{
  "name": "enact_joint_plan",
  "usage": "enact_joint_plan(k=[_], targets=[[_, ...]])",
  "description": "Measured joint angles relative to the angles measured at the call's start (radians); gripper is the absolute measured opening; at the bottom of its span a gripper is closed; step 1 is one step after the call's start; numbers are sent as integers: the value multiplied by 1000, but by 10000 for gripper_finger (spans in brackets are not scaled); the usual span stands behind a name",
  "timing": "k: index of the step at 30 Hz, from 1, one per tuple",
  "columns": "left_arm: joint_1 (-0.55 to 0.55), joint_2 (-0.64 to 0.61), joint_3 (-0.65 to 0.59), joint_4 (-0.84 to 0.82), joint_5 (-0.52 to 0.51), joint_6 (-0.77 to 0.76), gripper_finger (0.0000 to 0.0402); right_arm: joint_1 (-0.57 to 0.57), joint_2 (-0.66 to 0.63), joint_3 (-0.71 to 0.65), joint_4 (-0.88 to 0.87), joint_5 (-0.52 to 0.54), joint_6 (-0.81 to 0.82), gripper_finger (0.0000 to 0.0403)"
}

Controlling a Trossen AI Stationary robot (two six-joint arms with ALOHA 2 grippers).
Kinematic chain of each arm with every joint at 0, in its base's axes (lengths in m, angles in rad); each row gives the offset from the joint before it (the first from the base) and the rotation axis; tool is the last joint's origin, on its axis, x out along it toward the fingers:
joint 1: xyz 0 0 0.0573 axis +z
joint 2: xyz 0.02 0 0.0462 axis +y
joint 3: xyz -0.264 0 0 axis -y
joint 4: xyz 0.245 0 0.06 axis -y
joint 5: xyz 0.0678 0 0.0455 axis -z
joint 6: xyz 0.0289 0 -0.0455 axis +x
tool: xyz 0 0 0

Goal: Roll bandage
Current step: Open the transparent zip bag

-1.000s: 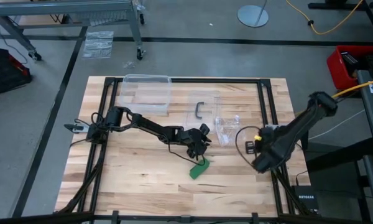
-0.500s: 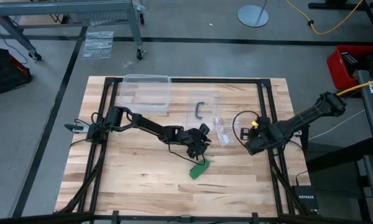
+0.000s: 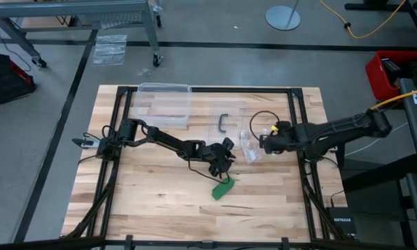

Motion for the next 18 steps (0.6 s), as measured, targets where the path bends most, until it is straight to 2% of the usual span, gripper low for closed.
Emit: enact_joint_plan(k=[3, 7, 14, 18], targets=[[0, 0, 0, -2, 0, -16, 88, -54, 0, 0, -17, -16, -39, 106], [0, 0, -1, -2, 0, -19, 88, -113, 0, -23, -8, -124, -89, 106], [0, 1, -1, -6, -1, -67, 88, -166, 1, -192, 289, -250, -143, 106], [0, 1, -1, -6, 0, -73, 88, -170, 1, -257, 409, -269, -164, 106]])
